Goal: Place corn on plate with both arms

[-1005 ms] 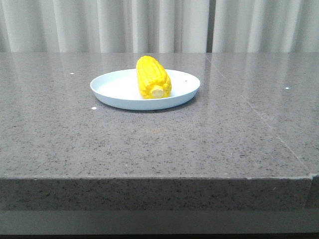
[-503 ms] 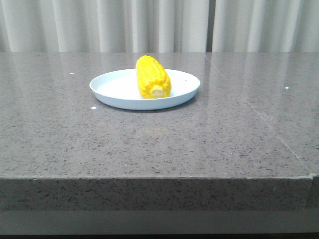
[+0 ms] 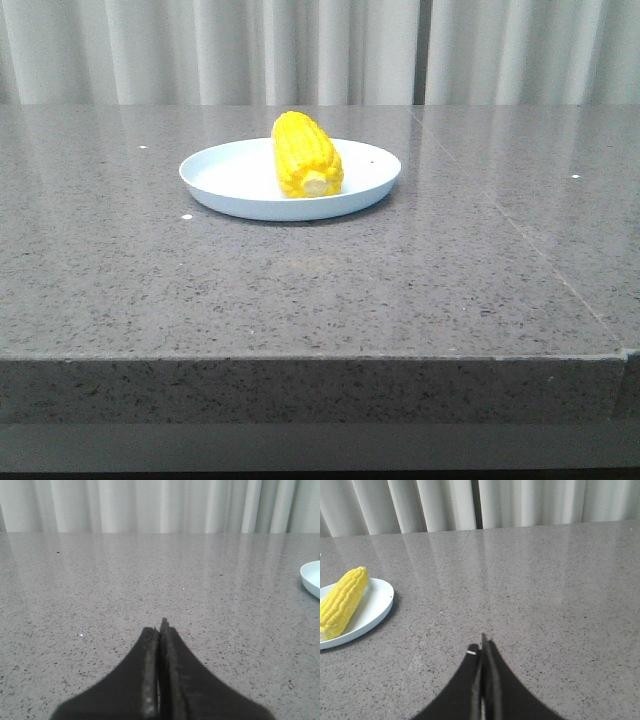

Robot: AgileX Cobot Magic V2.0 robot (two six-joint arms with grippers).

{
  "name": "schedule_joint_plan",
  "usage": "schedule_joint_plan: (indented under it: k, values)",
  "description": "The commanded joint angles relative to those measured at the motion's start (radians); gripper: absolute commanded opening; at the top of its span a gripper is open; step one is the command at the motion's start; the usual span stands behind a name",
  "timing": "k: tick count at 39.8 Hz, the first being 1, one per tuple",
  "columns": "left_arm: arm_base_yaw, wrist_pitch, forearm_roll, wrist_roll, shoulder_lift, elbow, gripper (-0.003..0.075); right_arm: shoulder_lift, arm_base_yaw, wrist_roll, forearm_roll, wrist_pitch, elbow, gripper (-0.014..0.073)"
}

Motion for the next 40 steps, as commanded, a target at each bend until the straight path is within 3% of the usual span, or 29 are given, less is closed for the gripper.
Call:
schedule_joint_plan:
  k: [1,18,22,31,40]
  values:
    - [0.000,-0.089,-0.010,-0.011,-0.018,0.023,-0.0020,0.013,-0.005,-0.007,-0.027,-0.083,-0.024,-0.0069]
    - [0.000,-0.089,-0.010,-0.011,-0.018,0.023,-0.0020,0.013,-0.005,-0.007,-0.046,-0.087,-0.015,-0.0069]
    - [0.000,-0.089,-0.010,-0.011,-0.018,0.023,-0.0020,-0.007,-0.007,-0.019,-0.038,-0.145,0.025,-0.0069]
    - [0.000,-0.089,-0.010,-0.011,-0.018,0.023,-0.0020,-0.102,-0.136,-0.330,0.272,-0.338,0.215,-0.0069]
    - [0.000,-0.089,-0.010,-0.011,-0.018,0.023,-0.0020,-0.198,-0.232,-0.460,0.379,-0.344,0.363,-0.0069]
